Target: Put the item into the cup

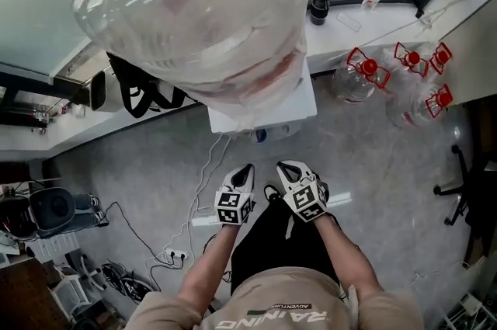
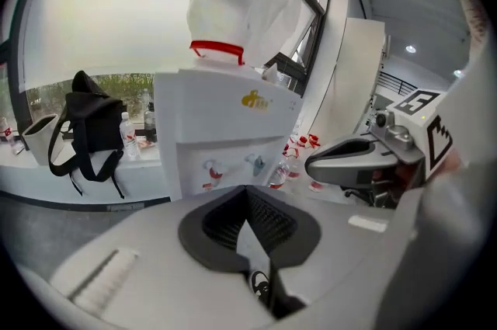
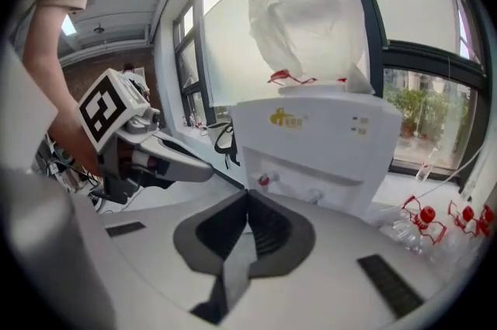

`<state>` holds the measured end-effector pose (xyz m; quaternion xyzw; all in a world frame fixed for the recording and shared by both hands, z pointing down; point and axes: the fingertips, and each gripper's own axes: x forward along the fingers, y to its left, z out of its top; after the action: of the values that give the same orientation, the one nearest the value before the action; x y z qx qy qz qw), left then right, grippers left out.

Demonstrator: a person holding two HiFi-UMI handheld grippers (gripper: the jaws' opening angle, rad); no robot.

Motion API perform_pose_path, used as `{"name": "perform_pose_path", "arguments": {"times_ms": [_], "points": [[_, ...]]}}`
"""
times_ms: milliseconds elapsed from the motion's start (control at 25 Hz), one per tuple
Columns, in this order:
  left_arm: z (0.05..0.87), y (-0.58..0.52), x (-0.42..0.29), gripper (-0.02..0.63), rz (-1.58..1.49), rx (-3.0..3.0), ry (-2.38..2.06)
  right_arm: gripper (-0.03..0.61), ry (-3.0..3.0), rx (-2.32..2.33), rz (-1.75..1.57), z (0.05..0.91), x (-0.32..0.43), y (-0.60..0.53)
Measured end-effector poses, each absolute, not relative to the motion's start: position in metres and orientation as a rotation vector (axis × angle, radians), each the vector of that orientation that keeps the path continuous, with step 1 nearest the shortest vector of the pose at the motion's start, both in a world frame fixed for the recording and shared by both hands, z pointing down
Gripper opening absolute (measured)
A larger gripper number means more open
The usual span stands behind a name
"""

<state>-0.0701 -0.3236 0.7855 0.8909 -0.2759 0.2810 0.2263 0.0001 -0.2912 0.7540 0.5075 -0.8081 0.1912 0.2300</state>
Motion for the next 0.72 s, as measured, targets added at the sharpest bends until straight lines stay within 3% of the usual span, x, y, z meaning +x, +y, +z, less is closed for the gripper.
{"name": "perform_pose_path", "arguments": {"times_ms": [720], "points": [[0.577,-0.330,-0.089,0.008,0.459,2.657,-0.867,0.011,-2.400,1.425,0.329,0.563,-0.025,-0.309]]}}
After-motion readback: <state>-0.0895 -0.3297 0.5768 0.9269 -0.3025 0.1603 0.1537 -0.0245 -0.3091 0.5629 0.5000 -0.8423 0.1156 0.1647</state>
